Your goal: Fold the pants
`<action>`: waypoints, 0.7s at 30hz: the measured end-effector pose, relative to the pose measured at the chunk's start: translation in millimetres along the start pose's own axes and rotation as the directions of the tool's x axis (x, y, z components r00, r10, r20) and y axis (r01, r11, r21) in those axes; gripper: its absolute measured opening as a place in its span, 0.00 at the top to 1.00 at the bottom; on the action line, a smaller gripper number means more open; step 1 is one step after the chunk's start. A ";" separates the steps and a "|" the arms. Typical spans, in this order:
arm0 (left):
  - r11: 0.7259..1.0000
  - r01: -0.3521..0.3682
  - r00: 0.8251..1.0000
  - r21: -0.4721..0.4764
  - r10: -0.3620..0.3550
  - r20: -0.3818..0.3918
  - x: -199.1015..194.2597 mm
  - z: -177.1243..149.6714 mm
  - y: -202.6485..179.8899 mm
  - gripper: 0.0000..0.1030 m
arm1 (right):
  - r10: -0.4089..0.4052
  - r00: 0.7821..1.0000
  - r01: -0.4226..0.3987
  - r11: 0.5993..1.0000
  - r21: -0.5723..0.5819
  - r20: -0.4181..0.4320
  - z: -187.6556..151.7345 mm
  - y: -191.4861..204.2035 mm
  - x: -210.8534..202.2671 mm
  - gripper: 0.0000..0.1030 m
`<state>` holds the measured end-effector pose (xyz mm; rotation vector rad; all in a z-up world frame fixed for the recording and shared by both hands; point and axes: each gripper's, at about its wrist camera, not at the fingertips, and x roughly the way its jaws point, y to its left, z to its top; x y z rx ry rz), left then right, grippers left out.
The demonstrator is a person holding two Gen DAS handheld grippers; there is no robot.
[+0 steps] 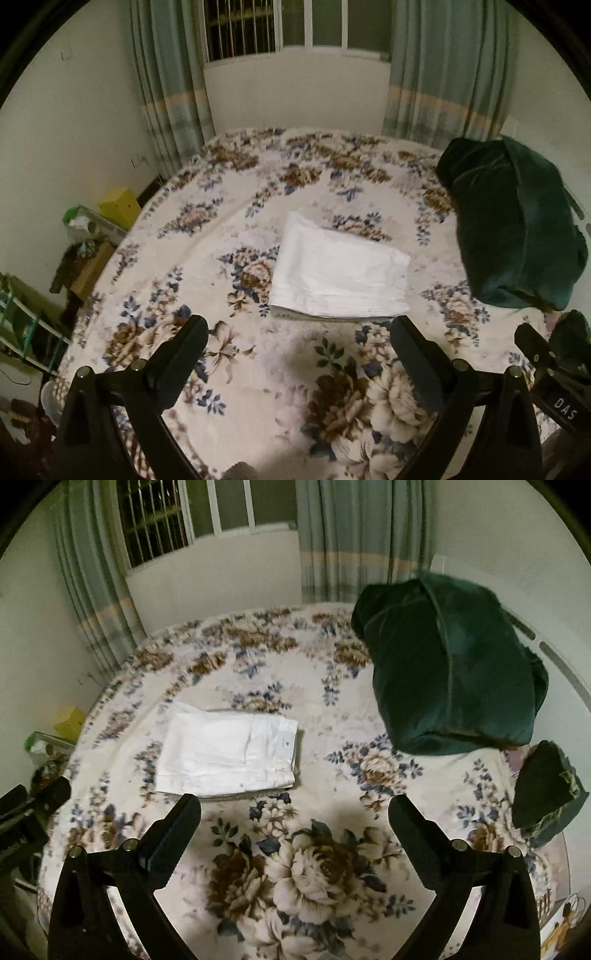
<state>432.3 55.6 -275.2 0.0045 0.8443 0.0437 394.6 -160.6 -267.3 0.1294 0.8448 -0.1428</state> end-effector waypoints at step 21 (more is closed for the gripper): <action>1.000 -0.016 0.986 -0.021 0.020 0.165 -241.4 -45.3 -1.6 0.02 | 0.084 0.974 -0.064 0.993 -0.099 0.210 -43.8 -29.1 -325.0 0.00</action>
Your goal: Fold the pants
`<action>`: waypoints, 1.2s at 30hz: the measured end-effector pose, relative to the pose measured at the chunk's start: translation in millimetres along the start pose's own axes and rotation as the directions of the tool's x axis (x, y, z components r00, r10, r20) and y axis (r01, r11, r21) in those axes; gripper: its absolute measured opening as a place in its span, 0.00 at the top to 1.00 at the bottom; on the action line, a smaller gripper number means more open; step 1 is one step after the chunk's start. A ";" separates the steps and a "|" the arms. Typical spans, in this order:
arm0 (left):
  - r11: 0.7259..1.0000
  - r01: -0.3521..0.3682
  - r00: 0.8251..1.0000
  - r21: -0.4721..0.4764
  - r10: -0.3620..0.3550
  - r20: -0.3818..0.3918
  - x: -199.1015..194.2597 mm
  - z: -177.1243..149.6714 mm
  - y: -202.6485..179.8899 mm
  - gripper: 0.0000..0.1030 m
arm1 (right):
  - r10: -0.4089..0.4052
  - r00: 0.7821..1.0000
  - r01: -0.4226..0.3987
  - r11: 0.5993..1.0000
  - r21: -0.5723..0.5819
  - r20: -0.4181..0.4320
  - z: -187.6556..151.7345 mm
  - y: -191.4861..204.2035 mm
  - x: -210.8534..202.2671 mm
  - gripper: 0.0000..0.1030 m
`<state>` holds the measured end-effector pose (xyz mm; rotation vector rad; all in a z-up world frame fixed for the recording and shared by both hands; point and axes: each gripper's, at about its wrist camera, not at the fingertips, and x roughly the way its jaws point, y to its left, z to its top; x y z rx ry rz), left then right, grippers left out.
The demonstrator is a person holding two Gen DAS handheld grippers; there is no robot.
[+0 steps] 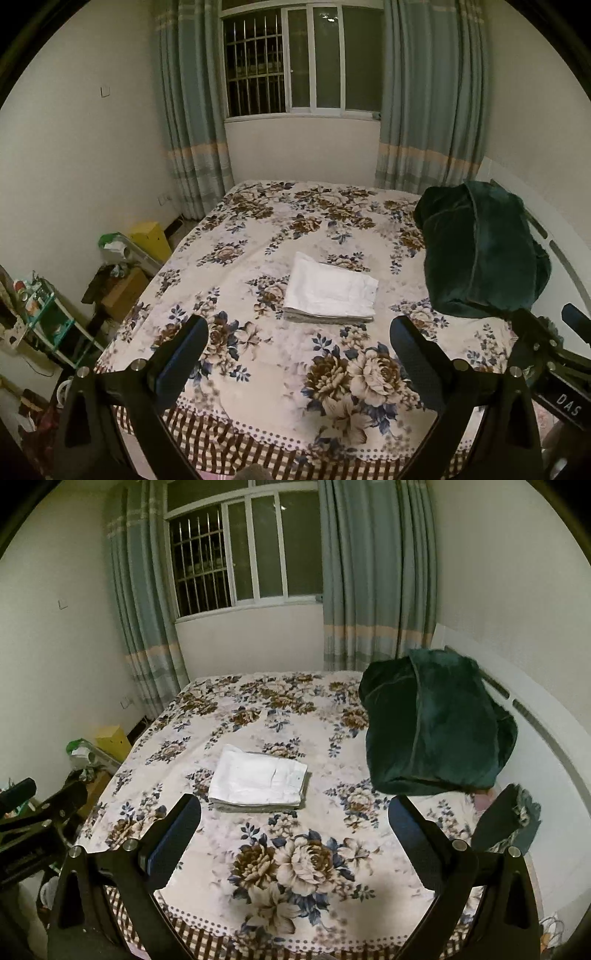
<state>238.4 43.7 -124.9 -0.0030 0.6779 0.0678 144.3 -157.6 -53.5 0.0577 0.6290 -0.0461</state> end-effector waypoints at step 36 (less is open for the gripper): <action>1.000 0.016 1.000 0.017 -0.016 -0.008 -36.8 -12.6 17.7 0.00 | 0.013 1.000 -0.013 1.000 -0.007 0.000 11.3 22.4 -43.0 0.00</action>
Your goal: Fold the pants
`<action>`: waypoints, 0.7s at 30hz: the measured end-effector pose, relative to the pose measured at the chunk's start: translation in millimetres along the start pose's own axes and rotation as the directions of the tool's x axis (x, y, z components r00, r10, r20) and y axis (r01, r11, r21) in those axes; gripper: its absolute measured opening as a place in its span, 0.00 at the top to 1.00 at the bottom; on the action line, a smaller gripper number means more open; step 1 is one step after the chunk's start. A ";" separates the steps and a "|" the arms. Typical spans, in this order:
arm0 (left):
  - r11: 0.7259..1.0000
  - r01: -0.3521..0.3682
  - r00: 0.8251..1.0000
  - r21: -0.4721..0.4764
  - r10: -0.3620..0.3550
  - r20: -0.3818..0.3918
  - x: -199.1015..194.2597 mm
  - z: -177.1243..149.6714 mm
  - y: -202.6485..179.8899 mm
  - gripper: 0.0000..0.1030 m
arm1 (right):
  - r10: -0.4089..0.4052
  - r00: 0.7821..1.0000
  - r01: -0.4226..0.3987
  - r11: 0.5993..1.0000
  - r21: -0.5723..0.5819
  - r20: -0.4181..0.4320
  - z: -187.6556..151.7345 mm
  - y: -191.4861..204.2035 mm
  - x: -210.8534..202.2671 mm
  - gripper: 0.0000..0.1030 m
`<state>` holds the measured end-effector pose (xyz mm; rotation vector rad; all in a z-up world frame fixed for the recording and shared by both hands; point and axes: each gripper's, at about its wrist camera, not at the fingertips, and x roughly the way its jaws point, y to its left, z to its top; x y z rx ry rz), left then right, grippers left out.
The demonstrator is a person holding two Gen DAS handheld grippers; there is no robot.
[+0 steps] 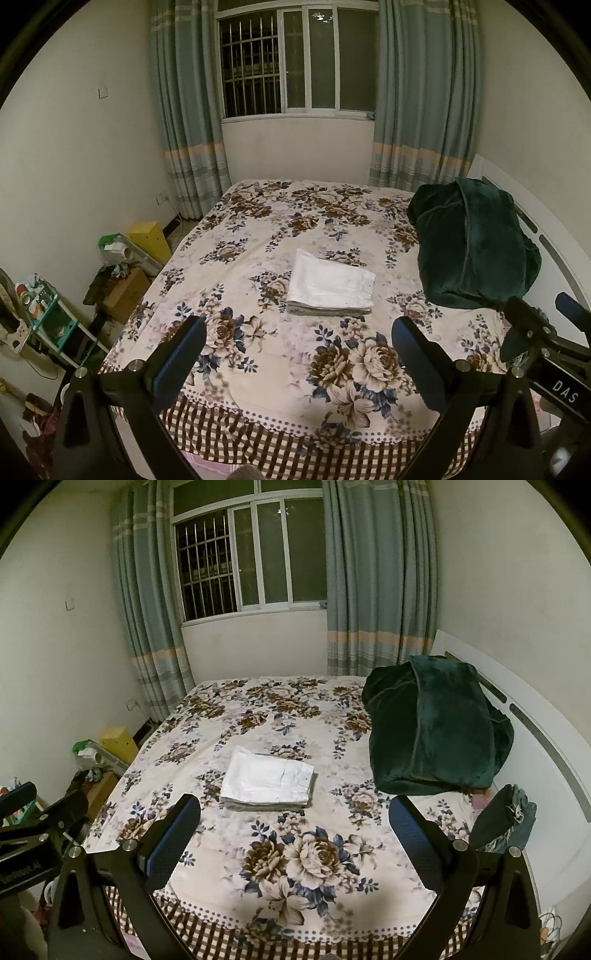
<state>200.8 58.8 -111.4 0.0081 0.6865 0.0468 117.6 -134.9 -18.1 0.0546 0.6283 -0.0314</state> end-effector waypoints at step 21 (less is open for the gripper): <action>1.000 0.006 1.000 0.006 -0.006 0.018 -4.7 11.3 -6.1 0.00 | 0.001 1.000 -0.001 1.000 -0.001 0.001 1.0 0.6 0.3 0.00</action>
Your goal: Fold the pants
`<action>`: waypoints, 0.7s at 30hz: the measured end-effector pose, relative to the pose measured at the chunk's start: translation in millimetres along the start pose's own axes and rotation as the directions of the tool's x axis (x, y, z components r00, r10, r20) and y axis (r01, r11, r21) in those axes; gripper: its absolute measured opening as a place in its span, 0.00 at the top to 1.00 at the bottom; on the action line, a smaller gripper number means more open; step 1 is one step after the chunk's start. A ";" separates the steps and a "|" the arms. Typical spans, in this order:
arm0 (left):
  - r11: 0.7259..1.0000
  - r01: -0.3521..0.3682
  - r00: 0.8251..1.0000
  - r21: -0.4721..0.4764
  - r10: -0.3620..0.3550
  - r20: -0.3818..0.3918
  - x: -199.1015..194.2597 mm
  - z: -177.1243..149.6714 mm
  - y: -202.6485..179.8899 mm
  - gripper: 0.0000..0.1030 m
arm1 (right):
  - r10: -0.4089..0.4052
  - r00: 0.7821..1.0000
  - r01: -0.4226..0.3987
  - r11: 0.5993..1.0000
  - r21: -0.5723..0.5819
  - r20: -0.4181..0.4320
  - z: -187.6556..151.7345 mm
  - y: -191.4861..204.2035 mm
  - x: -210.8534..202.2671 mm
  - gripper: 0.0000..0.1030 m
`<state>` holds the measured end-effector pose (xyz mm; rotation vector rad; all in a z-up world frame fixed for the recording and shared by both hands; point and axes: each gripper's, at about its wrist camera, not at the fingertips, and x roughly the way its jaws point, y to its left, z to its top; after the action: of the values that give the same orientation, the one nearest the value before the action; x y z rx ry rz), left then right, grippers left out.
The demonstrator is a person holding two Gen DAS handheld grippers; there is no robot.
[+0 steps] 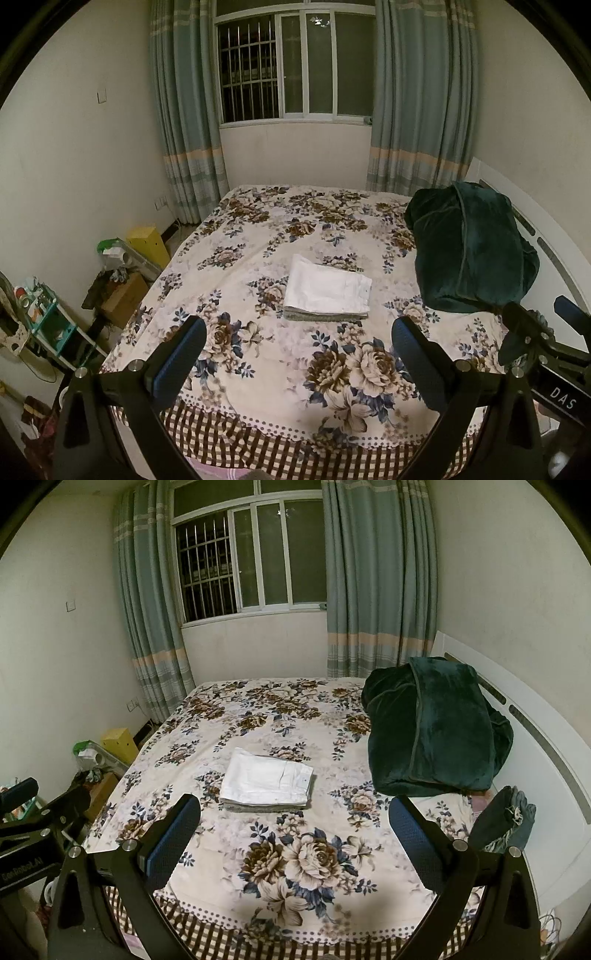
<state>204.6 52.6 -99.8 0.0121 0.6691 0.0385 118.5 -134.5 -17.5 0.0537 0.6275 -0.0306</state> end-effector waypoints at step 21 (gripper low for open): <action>1.000 0.000 1.000 -0.004 0.000 0.007 -1.2 4.1 -1.9 0.00 | 0.001 1.000 -0.001 1.000 0.003 0.003 -2.4 -0.5 0.1 0.00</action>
<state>206.2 50.6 -95.9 0.0086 0.6620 0.0394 117.2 -134.8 -19.5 0.0566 0.6248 -0.0310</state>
